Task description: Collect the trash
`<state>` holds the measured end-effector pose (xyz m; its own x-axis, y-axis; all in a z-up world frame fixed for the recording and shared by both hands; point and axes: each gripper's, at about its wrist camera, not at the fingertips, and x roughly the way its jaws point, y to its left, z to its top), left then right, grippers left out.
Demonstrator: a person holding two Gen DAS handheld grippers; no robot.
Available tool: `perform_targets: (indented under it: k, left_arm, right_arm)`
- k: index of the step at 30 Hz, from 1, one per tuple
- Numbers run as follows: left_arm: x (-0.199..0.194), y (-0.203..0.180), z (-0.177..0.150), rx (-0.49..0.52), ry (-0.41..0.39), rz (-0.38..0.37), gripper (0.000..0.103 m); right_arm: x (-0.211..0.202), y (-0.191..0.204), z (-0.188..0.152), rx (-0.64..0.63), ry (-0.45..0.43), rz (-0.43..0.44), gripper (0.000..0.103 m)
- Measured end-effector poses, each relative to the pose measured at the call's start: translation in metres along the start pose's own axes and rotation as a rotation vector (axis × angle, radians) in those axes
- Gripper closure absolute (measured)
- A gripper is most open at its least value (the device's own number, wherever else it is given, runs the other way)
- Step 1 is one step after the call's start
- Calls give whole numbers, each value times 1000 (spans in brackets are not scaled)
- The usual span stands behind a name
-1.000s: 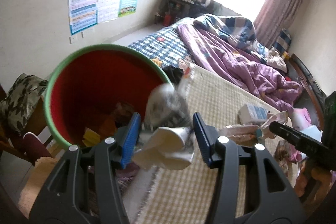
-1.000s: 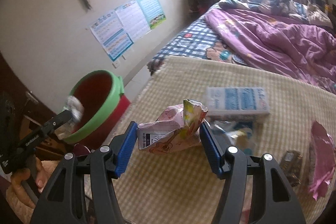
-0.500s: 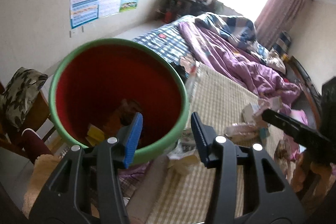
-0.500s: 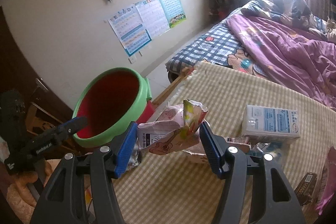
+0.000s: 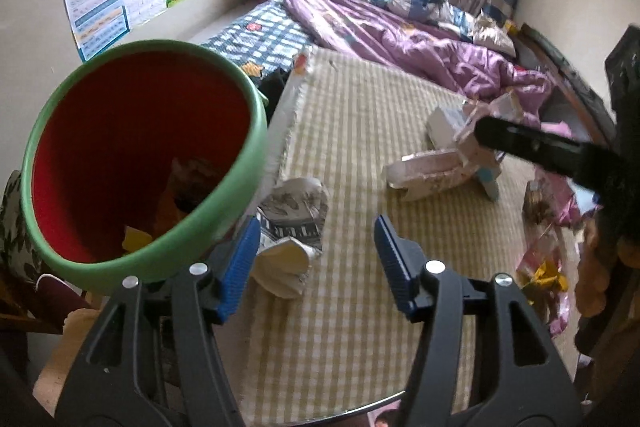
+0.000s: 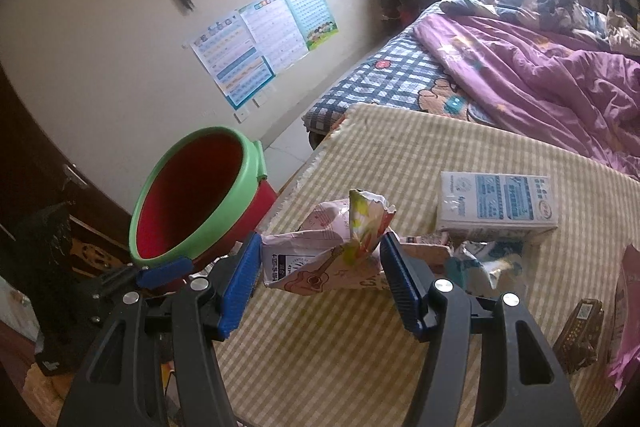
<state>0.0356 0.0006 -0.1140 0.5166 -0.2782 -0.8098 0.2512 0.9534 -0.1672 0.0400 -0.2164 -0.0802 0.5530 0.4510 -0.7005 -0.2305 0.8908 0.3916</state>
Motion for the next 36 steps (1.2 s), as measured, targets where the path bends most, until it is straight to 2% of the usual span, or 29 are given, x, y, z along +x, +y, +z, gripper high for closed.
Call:
perform_targets:
  k: [4,6,9,10,12,14,17,26,31,34,36]
  left_arm:
    - [19,7,-4,-33,49,26,47]
    - [26,10,-5,-44,56,42,43]
    - [34,15,-3,-63,65,47,44]
    - [34,16,-2,-73,67,39,47]
    - [35,17,-2,-90,72,20,63]
    - [34,14,-2,-79,69,18,63]
    - [29,7,-3,-64,59,1,77]
    - [3,-2,6,-76,-19,-62,78]
    - [-26,-1,19,-94,-109,-92,78]
    - [-40,4,27,-105,-162,-73,78]
    - [-47,14,30,-124,-197,-30,78]
  right_arm:
    - [-1,-2,-2,13,3,6,43]
    - [0,-2,-3,15,5,8,43]
    - [1,-2,-5,17,11,14,43]
    - [2,-1,-6,17,12,16,43]
    - [2,0,-7,17,13,17,43]
    - [2,0,-7,17,13,18,43]
    - [2,-2,-7,21,11,16,43]
    - [0,-2,-7,21,8,13,43]
    - [-2,2,-4,10,3,18,43]
    - [-2,8,3,-5,-3,29,43]
    - [-1,15,9,-16,-9,40,43]
